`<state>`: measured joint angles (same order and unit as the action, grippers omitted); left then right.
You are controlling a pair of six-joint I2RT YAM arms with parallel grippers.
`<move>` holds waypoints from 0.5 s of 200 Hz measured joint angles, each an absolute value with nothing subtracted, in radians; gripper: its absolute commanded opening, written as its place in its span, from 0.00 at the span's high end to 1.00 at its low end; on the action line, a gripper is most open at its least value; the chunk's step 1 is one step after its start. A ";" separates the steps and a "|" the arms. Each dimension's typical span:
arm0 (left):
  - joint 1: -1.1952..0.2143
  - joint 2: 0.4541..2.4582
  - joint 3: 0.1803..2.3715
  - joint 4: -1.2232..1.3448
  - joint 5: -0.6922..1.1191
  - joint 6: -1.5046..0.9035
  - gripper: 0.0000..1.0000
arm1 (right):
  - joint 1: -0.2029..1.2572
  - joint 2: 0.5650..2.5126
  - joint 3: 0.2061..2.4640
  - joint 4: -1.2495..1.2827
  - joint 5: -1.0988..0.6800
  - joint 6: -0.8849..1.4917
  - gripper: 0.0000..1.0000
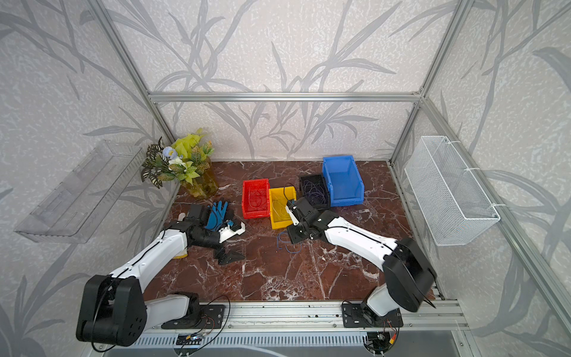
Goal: Untangle and sort cables by color
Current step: Pick up the cable at the center of the board, then place the cable in the bin.
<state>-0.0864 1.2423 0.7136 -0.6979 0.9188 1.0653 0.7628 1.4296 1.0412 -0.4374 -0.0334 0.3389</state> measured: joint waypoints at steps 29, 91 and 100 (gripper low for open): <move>-0.106 1.242 0.718 -0.715 0.923 1.090 0.00 | 0.699 1.304 1.139 -0.450 0.084 0.328 1.00; -0.137 1.251 0.771 -0.720 0.926 1.097 0.00 | 0.335 1.351 1.389 -0.472 0.243 0.315 1.00; -0.137 1.251 0.769 -0.715 0.926 1.095 0.00 | 0.297 1.380 1.402 -0.458 0.248 0.308 1.00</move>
